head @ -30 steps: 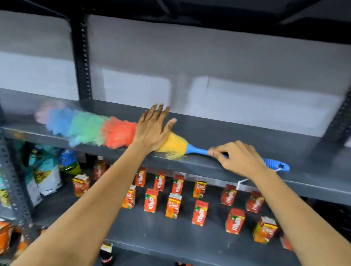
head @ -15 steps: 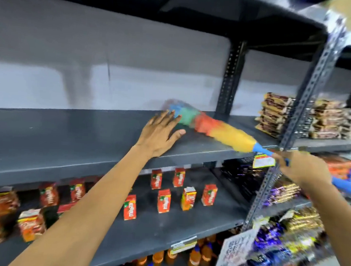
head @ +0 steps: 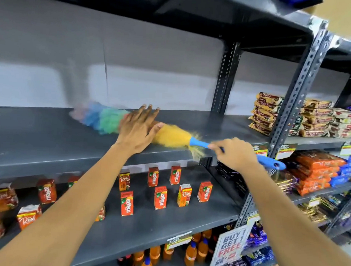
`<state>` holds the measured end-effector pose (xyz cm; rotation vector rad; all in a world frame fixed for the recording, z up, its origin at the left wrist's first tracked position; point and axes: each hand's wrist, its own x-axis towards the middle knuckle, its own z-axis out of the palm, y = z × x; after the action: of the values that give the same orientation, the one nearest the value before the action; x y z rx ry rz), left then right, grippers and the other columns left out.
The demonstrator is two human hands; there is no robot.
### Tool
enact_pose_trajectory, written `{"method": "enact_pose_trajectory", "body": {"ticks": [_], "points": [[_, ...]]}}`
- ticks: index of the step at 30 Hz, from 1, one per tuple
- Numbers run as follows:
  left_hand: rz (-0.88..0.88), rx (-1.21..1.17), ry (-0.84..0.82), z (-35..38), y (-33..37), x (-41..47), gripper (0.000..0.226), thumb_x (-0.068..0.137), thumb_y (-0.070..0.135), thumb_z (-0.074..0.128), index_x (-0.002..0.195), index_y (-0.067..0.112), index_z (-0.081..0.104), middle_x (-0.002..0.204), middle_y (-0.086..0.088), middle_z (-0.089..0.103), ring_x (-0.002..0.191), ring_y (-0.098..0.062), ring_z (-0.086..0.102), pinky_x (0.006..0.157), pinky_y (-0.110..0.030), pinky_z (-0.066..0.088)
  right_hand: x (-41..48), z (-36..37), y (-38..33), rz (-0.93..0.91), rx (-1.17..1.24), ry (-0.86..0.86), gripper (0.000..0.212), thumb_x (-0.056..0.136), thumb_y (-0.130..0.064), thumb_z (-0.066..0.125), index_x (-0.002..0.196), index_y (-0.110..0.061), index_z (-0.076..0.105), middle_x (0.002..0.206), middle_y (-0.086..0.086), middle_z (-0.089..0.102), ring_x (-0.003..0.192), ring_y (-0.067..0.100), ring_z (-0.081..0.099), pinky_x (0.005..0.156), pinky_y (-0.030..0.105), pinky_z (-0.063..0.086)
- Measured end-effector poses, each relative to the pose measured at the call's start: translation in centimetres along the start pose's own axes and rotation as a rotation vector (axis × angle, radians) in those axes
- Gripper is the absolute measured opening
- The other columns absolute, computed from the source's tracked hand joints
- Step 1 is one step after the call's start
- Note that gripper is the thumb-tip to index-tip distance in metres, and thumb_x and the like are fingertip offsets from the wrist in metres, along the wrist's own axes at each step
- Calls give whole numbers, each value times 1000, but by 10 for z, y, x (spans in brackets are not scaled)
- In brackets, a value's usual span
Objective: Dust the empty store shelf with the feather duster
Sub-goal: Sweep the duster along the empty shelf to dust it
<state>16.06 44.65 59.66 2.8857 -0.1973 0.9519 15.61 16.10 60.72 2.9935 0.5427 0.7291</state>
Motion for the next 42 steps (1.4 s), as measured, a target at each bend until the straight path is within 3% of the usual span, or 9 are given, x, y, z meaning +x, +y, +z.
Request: {"method": "enact_pose_trajectory", "body": {"ticks": [4,7,14,20,23,27,33,37,42], "points": [[-67,-45,15,-6,-13,-14,62,92,54,12,146,22,18,157,-5,19,146,-19,9,118,-41,7,23,9,-70,-21,36,-32,36,94,-41,38,110,-23,65,91,10,68,77,30,61,63,33,41],[-42,-48,19,-9,-10,-20,66,91,57,11,146,21,18,156,-6,20,146,-19,9,117,-41,10,23,8,-99,-131,107,-53,37,95,-42,37,112,-25,66,89,9,69,76,29,60,62,32,40],[97,-25,-41,-3,31,-13,58,95,48,23,146,22,16,157,-4,17,146,-18,7,118,-39,6,-10,-9,-36,-243,105,24,30,94,-46,40,107,-37,66,76,3,70,75,28,62,56,31,39],[241,0,-84,13,81,-1,57,95,48,21,146,22,15,157,-5,18,146,-20,8,118,-40,7,-65,-20,73,142,-83,7,29,95,-46,39,106,-41,65,62,0,59,61,25,58,49,25,37],[242,13,-94,18,85,-1,60,94,52,17,146,24,13,157,-4,17,146,-18,7,118,-39,6,-81,-23,101,445,-142,-3,35,96,-41,41,99,-22,70,53,1,47,54,27,51,51,28,40],[194,58,-90,13,65,-8,64,91,55,10,146,24,11,158,-4,15,146,-19,7,119,-39,7,-66,-15,83,611,-113,39,36,95,-32,46,91,-1,64,77,15,64,71,34,62,58,32,40],[29,48,-29,-9,8,-24,62,92,52,15,146,21,15,157,-7,19,146,-21,10,120,-41,8,-29,-12,-3,190,47,-83,32,92,-33,44,109,-17,66,98,16,68,89,36,64,75,40,51],[-88,38,-5,-29,-32,-44,58,95,47,23,146,19,16,157,-8,16,146,-21,8,119,-40,7,0,-16,-81,-146,151,-77,30,95,-39,41,115,-37,63,88,7,70,78,29,62,67,36,50],[-176,153,20,-64,-86,-87,60,94,48,23,144,16,22,154,-11,25,144,-24,16,117,-42,12,20,-12,-172,-337,234,-44,31,95,-40,41,111,-34,66,85,8,68,74,29,61,62,33,45]]}}
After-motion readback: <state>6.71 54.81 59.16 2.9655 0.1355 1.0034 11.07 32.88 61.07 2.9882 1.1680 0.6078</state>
